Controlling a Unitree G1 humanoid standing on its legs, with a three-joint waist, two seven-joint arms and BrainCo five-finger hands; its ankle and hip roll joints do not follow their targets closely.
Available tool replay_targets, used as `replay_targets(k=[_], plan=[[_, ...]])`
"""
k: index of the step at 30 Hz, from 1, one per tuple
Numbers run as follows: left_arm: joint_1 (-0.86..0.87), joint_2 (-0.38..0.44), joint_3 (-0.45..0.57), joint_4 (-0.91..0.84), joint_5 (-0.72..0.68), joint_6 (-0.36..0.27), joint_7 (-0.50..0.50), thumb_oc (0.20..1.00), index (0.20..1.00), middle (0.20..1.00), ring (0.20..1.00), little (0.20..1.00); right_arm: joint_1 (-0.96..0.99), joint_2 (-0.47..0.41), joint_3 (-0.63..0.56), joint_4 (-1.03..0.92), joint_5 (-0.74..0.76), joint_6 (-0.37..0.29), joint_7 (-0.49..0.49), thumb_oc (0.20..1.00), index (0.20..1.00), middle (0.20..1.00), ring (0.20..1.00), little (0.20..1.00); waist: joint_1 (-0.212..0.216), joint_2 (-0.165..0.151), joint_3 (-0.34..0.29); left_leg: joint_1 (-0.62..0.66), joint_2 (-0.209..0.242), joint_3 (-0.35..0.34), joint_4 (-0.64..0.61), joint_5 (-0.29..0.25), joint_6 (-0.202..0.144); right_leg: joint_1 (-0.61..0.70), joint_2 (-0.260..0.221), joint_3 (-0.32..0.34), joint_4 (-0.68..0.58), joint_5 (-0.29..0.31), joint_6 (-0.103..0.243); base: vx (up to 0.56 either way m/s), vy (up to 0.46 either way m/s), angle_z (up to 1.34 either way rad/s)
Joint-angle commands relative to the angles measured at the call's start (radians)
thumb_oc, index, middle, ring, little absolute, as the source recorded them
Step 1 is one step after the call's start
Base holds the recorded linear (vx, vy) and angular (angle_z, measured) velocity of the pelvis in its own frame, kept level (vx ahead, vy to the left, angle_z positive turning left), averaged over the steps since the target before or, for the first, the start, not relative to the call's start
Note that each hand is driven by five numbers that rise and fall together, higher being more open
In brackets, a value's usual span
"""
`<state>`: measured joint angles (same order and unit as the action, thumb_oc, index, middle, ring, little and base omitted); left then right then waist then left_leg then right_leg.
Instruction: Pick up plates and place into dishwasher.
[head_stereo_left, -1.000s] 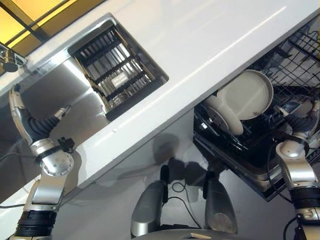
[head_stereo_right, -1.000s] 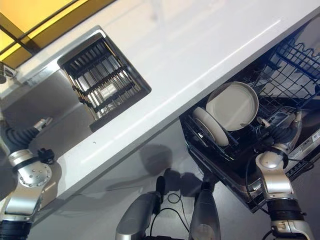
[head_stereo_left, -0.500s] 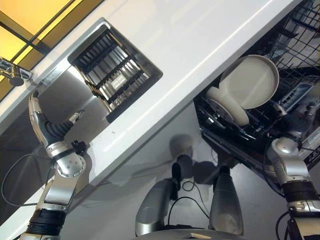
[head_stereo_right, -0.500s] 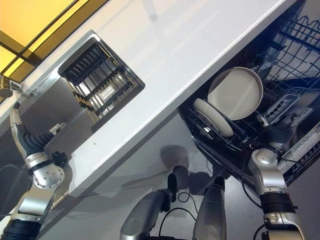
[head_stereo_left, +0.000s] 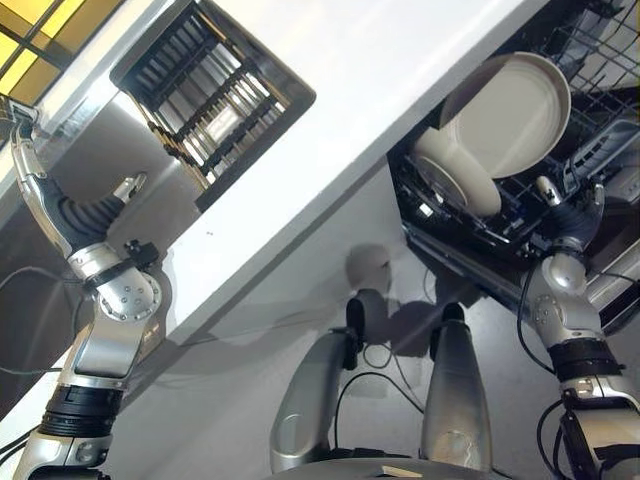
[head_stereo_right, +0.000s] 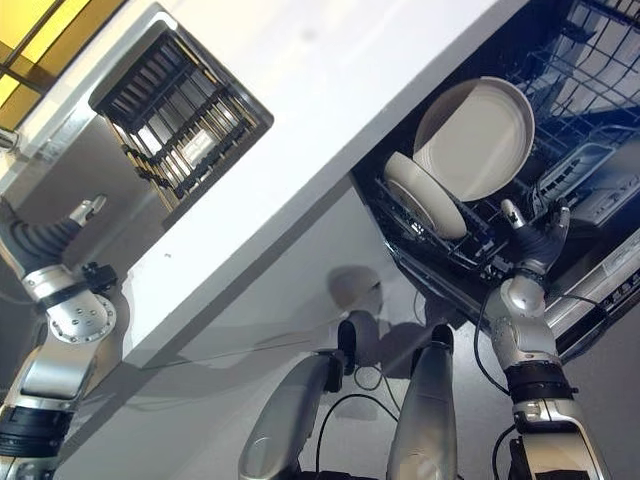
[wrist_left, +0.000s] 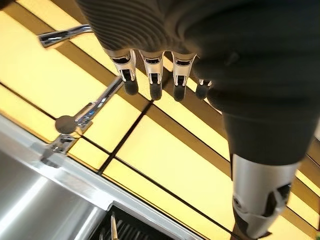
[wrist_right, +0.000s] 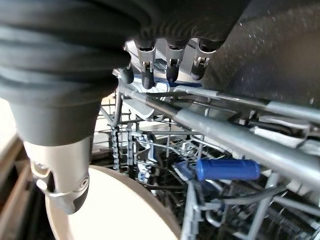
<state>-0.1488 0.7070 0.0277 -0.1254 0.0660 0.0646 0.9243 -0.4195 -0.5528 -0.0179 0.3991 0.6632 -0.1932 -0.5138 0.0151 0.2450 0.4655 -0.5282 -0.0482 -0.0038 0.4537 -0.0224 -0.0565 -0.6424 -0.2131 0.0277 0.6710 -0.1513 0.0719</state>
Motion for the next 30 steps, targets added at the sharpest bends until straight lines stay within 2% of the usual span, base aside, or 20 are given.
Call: replay_targets(k=[1,6,10,13,16,23,30], plan=[[0.010,-0.072,-0.090,0.024,0.037,0.024,0.028,1.000,1.000,1.000,1.000,1.000,-0.084,0.076,0.097,-0.020,0.040,-0.017,0.096,1.000,1.000,1.000,1.000,1.000,0.002,-0.021,0.055,-0.072,-0.065,0.011,0.259,-0.197,0.084,0.037,-0.004,0.010,-0.184,0.151,-0.007,0.03,0.143,-0.13],[0.033,-0.088,-0.094,0.020,0.011,0.003,0.037,1.000,1.000,1.000,1.000,1.000,-0.132,0.097,0.142,-0.097,-0.015,0.007,0.153,1.000,1.000,1.000,1.000,1.000,0.011,0.005,0.055,-0.023,-0.073,0.011,0.217,-0.194,0.079,0.072,-0.014,0.020,-0.213,0.149,-0.003,0.04,0.142,-0.13],[0.037,-0.086,-0.091,0.019,-0.004,-0.008,0.031,1.000,1.000,1.000,1.000,1.000,-0.190,0.124,0.189,-0.145,-0.070,0.026,0.158,1.000,1.000,1.000,1.000,1.000,0.032,0.006,0.055,0.003,-0.081,0.000,0.192,-0.181,0.078,0.107,-0.030,0.011,-0.240,0.159,0.001,0.02,0.065,-0.04],[0.036,-0.073,-0.087,0.022,-0.011,-0.020,0.015,1.000,1.000,1.000,1.000,1.000,-0.263,0.146,0.219,-0.141,-0.097,0.051,0.133,1.000,1.000,1.000,1.000,1.000,0.064,0.000,0.055,0.042,-0.087,-0.021,0.180,-0.183,0.079,0.161,-0.042,-0.010,-0.259,0.158,0.004,0.03,-0.012,0.08],[0.034,-0.052,-0.079,0.030,-0.015,-0.037,-0.007,1.000,1.000,1.000,1.000,1.000,-0.335,0.166,0.244,-0.095,-0.087,0.045,0.115,1.000,1.000,1.000,1.000,1.000,0.101,-0.010,0.054,0.092,-0.091,-0.048,0.161,-0.184,0.082,0.231,-0.056,-0.040,-0.284,0.159,0.008,0.08,-0.051,0.18],[0.051,0.012,-0.065,0.038,-0.021,-0.056,-0.080,1.000,1.000,1.000,1.000,1.000,-0.434,0.167,0.272,0.021,-0.029,0.022,0.089,1.000,1.000,1.000,1.000,1.000,0.190,-0.045,-0.014,0.141,-0.102,-0.108,0.158,-0.200,0.085,0.349,-0.077,-0.112,-0.343,0.171,0.011,0.14,-0.051,0.32],[0.062,0.042,-0.065,0.059,-0.016,-0.066,-0.104,1.000,1.000,1.000,1.000,1.000,-0.462,0.149,0.269,0.070,-0.002,0.001,0.076,1.000,1.000,1.000,1.000,1.000,0.224,-0.056,-0.029,0.128,-0.121,-0.134,0.198,-0.221,0.095,0.368,-0.087,-0.138,-0.339,0.180,0.016,0.07,-0.012,0.31]])
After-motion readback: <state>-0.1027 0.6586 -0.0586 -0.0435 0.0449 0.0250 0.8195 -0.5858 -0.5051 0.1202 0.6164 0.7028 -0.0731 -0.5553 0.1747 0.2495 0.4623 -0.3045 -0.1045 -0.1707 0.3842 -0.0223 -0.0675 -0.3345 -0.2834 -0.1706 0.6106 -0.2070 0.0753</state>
